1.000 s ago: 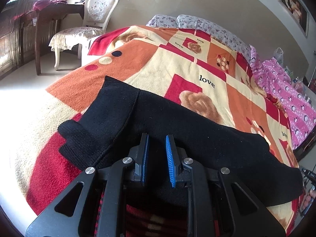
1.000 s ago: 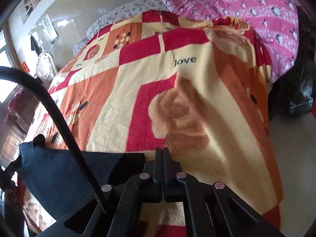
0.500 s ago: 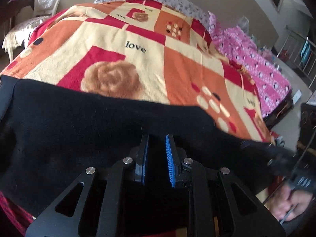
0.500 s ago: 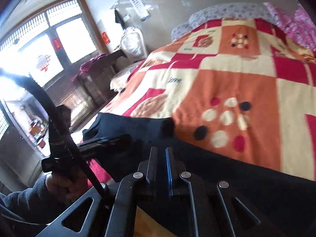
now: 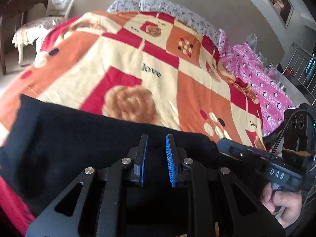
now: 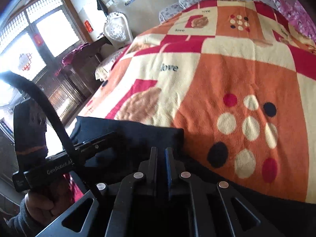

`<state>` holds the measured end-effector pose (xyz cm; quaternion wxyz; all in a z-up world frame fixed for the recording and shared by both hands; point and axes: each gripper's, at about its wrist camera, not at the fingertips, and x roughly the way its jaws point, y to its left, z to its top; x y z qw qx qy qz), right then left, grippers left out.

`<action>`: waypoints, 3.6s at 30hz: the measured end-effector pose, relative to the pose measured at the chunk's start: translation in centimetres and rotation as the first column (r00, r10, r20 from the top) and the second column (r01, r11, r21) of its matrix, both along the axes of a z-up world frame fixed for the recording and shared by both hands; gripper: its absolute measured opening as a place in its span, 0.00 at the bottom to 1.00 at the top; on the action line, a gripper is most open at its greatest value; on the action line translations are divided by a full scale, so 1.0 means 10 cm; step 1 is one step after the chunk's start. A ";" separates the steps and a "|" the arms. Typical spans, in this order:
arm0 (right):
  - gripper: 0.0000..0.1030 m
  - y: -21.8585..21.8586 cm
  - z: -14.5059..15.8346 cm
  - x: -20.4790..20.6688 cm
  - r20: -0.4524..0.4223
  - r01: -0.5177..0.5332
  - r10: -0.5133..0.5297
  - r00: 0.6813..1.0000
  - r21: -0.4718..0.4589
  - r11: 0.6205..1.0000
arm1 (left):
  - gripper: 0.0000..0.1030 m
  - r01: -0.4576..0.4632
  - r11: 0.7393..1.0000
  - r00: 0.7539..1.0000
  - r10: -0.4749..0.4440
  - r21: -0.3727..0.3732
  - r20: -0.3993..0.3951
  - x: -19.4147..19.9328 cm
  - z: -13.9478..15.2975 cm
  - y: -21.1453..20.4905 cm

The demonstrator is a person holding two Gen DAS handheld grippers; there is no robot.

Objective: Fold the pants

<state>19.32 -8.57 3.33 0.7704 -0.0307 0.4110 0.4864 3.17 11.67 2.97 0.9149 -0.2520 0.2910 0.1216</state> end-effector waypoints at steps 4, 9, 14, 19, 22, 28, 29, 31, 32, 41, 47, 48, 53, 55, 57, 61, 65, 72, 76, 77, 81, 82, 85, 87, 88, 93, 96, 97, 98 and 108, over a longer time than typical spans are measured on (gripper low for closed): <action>0.33 0.30 0.00 0.03 0.007 -0.042 0.042 0.999 0.004 0.999 | 0.15 -0.181 0.983 0.973 0.180 0.006 -0.146 -0.19 -0.26 0.60; 0.34 0.47 -0.31 0.13 0.024 -0.032 0.034 0.999 -0.080 0.996 | 0.02 -0.184 0.981 0.979 0.178 -0.055 -0.101 -0.54 -0.37 0.94; 0.34 0.30 -0.09 -0.14 0.076 -0.018 0.024 0.997 -0.080 0.997 | 0.02 -0.218 0.967 0.967 0.233 0.135 -0.105 -0.76 -0.25 0.53; 0.39 -0.04 -0.21 -0.58 0.224 -0.021 0.062 0.973 -0.178 0.984 | 0.03 -0.222 0.941 0.967 0.246 0.255 -0.067 -0.96 -0.43 0.30; 0.39 -0.53 -0.37 -0.51 0.249 0.037 0.006 0.968 -0.169 0.985 | 0.03 -0.225 0.925 0.965 0.255 0.305 -0.062 -0.93 -0.45 0.25; 0.15 -1.80 -0.36 -0.01 0.230 0.256 -0.215 0.949 -0.166 0.952 | 0.03 -0.242 0.931 0.962 0.266 0.273 -0.055 -0.91 -0.45 0.27; 0.08 -2.01 -0.37 0.07 0.175 0.237 -0.216 0.961 -0.113 0.965 | 0.03 -0.243 0.933 0.963 0.265 0.263 -0.051 -0.92 -0.45 0.28; 0.00 -2.40 -0.39 0.22 0.097 0.275 -0.268 0.959 -0.070 0.959 | 0.03 -0.243 0.933 0.963 0.265 0.266 -0.051 -0.92 -0.45 0.28; 0.00 -2.50 -0.38 0.24 0.132 0.316 -0.303 0.944 -0.096 0.944 | 0.03 -0.245 0.931 0.962 0.269 0.270 -0.054 -0.91 -0.44 0.27; 0.09 -2.71 -0.08 -0.14 0.086 0.310 -0.320 0.943 0.108 0.944 | 0.03 -0.218 0.948 0.973 0.229 0.232 -0.022 -1.00 -0.24 0.04; 0.05 -2.55 -0.42 -0.30 0.121 0.293 -0.284 0.951 -0.071 0.953 | 0.10 -0.028 0.963 0.999 0.032 0.268 -0.012 -0.77 -0.22 -0.48; 0.03 -2.75 -0.43 -0.19 0.086 0.334 -0.333 0.939 -0.001 0.943 | 0.10 -0.025 0.967 0.998 0.037 0.254 -0.044 -0.71 -0.29 -0.49; 0.08 -2.93 -0.33 -0.07 0.088 0.477 -0.473 0.877 -0.027 0.879 | 0.10 -0.057 0.975 0.996 0.069 0.213 -0.049 -0.67 -0.41 -0.47; 0.10 -2.79 -0.21 -0.25 0.103 0.407 -0.408 0.907 0.026 0.913 | 0.10 -0.056 0.973 0.996 0.069 0.225 -0.051 -0.66 -0.41 -0.48; 0.13 -2.65 -0.19 -0.34 0.132 0.318 -0.317 0.939 0.018 0.948 | 0.10 -0.051 0.971 0.997 0.065 0.232 -0.051 -0.66 -0.41 -0.49; 0.12 -2.62 -0.34 -0.10 0.143 0.469 -0.451 0.881 -0.141 0.872 | 0.10 -0.048 0.976 0.997 0.059 0.214 -0.043 -0.68 -0.43 -0.46; 0.13 -2.57 0.10 -0.34 0.241 0.535 -0.521 0.819 0.009 0.845 | 0.10 -0.054 0.974 0.997 0.064 0.219 -0.041 -0.69 -0.43 -0.47; 0.28 -2.28 0.34 -0.35 0.321 0.389 -0.396 0.860 0.090 0.917 | 0.11 -0.072 0.979 0.997 0.077 0.189 -0.018 -0.72 -0.45 -0.44; 0.28 -1.85 0.02 -0.13 0.232 0.301 -0.298 0.926 0.022 0.953 | 0.11 -0.073 0.984 0.997 0.074 0.162 -0.001 -0.74 -0.45 -0.41; 0.28 -1.74 -0.05 -0.08 0.221 0.291 -0.284 0.933 -0.001 0.957 | 0.11 -0.071 0.984 0.997 0.072 0.161 -0.002 -0.74 -0.45 -0.41; 0.27 -1.73 -0.38 0.19 0.154 0.329 -0.315 0.936 -0.073 0.942 | 0.11 -0.062 0.986 0.998 0.065 0.155 -0.012 -0.73 -0.43 -0.40; 0.26 -1.79 -0.37 0.22 0.175 0.376 -0.355 0.918 -0.107 0.920 | 0.11 -0.061 0.986 0.998 0.066 0.158 -0.022 -0.71 -0.41 -0.41; 0.27 -2.05 -0.31 0.27 0.168 0.463 -0.443 0.881 -0.101 0.881 | 0.11 -0.050 0.983 0.999 0.052 0.177 -0.010 -0.69 -0.25 -0.49; 0.28 -2.26 -0.20 0.16 0.174 0.481 -0.465 0.868 -0.061 0.874 | 0.11 0.003 0.976 0.999 -0.012 0.218 0.039 -0.67 -0.10 -0.68; 0.28 -2.36 -0.14 0.08 0.181 0.479 -0.467 0.866 -0.028 0.877 | 0.11 0.046 0.969 0.997 -0.060 0.243 0.052 -0.64 -0.03 -0.81; 0.29 -2.54 -0.17 -0.42 0.195 0.340 -0.336 0.921 0.013 0.940 | 0.11 0.282 0.934 0.958 -0.285 0.221 -0.017 -0.25 -0.10 -1.30; 0.27 -2.65 -0.36 -0.40 0.175 0.379 -0.363 0.915 -0.072 0.922 | 0.13 0.366 0.911 0.928 -0.343 0.188 -0.144 0.04 -0.33 -1.43; 0.27 -2.77 -0.34 -0.39 0.127 0.395 -0.390 0.912 -0.012 0.919 | 0.15 0.362 0.912 0.930 -0.341 0.191 -0.138 0.05 -0.29 -1.43; 0.27 -2.87 -0.30 -0.38 0.086 0.426 -0.425 0.901 0.013 0.905 | 0.15 0.372 0.911 0.925 -0.348 0.180 -0.151 0.07 -0.29 -1.43; 0.32 -3.31 -0.40 -0.47 -0.127 0.555 -0.541 0.831 0.137 0.821 | 0.15 0.438 0.885 0.899 -0.429 0.158 -0.085 0.16 -0.31 -1.52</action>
